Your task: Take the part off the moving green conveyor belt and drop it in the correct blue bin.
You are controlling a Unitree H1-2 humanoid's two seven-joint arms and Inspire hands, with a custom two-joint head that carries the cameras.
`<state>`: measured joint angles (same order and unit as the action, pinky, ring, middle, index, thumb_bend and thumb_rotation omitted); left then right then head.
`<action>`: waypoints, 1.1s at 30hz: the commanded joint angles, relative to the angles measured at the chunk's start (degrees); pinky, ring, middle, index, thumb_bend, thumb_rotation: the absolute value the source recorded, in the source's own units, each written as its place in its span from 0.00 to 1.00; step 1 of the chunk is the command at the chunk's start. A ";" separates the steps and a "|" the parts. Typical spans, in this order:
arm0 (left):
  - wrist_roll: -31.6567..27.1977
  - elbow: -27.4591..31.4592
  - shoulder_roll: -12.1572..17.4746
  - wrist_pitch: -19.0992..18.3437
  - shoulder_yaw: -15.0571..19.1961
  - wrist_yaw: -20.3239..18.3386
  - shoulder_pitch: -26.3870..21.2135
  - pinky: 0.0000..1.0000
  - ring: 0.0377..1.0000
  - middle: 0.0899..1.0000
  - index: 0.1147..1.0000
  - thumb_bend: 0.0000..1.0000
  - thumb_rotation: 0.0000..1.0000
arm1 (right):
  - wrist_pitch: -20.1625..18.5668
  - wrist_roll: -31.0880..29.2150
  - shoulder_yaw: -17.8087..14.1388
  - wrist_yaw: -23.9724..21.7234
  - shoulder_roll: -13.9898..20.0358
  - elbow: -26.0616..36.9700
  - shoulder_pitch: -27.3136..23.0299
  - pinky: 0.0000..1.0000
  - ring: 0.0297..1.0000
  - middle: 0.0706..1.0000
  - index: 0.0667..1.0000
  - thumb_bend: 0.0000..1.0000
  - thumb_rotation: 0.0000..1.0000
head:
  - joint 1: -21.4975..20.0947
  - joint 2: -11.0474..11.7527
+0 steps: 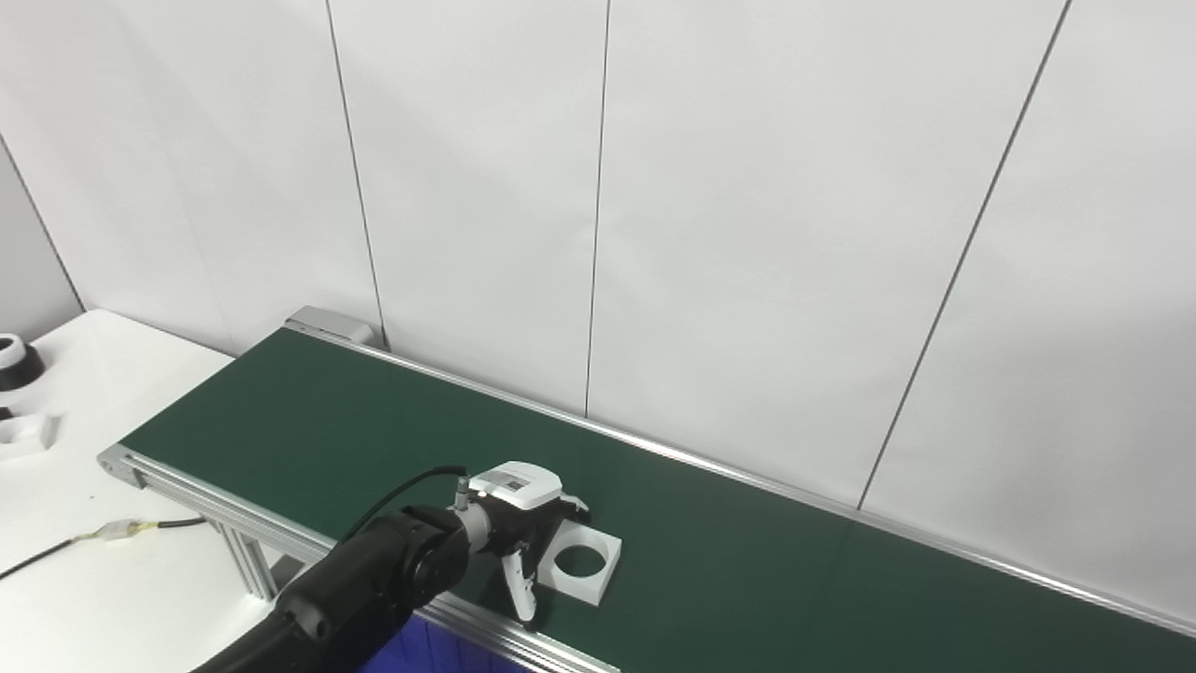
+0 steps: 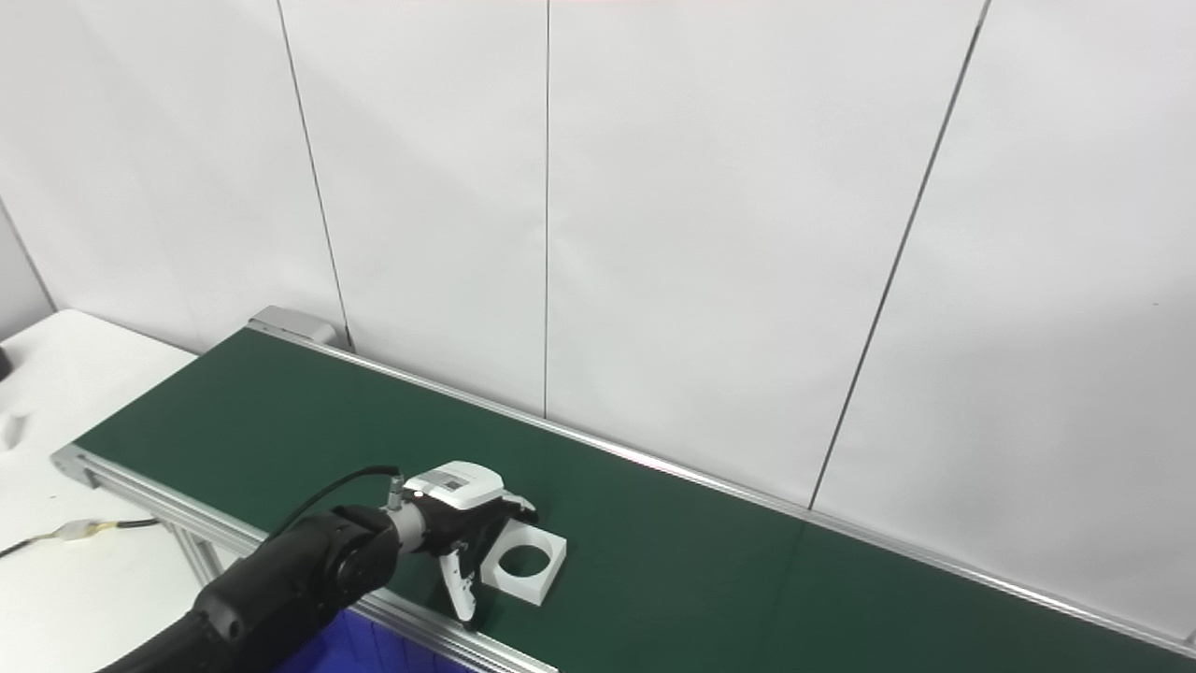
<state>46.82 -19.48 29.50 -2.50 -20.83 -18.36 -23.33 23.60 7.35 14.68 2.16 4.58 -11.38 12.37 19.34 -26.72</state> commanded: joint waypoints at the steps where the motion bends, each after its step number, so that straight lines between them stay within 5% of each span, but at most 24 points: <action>1: 1.08 -1.65 0.39 0.82 -0.77 2.46 -1.34 0.81 0.86 0.88 0.84 0.92 0.15 | 3.32 -0.14 0.09 0.63 -0.34 1.94 -0.23 0.61 0.69 0.75 0.84 0.49 0.63 | 0.01 -0.09; 9: 1.83 -6.08 -0.57 3.38 -2.68 10.05 -1.37 0.76 0.80 0.81 0.78 0.83 0.10 | 3.29 -0.35 0.43 1.02 -0.27 2.04 -0.18 0.61 0.68 0.74 0.83 0.52 0.65 | -0.20 -0.20; 14: 1.26 -7.91 -0.90 6.38 -2.59 16.02 -1.40 0.68 0.67 0.66 0.48 0.56 0.07 | 3.32 -0.46 0.41 0.95 -0.32 2.20 -0.09 0.61 0.68 0.75 0.83 0.49 0.63 | -0.27 -0.28; 17: 0.82 -8.81 -0.96 8.56 -2.36 18.71 -1.42 0.62 0.61 0.53 0.41 0.52 0.01 | 3.32 -0.47 0.37 0.99 -0.38 2.14 -0.08 0.61 0.68 0.75 0.83 0.50 0.63 | -0.27 -0.28; 21: -0.11 -9.12 -1.08 9.35 -2.30 20.00 -1.40 0.53 0.49 0.47 0.41 0.52 0.00 | 3.32 -0.37 0.41 1.04 -0.30 2.15 -0.05 0.61 0.69 0.75 0.83 0.50 0.63 | -0.27 -0.28; 33: -1.75 -7.70 -1.21 9.84 -1.66 19.35 -0.95 0.52 0.49 0.47 0.41 0.52 0.00 | 3.31 -0.19 0.37 1.28 -0.35 2.71 0.18 0.61 0.68 0.75 0.83 0.50 0.64 | -0.44 -0.78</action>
<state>44.50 -27.11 26.41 8.66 -23.49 0.62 -23.64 23.60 7.30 15.05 2.87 4.55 -10.64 13.04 18.90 -27.42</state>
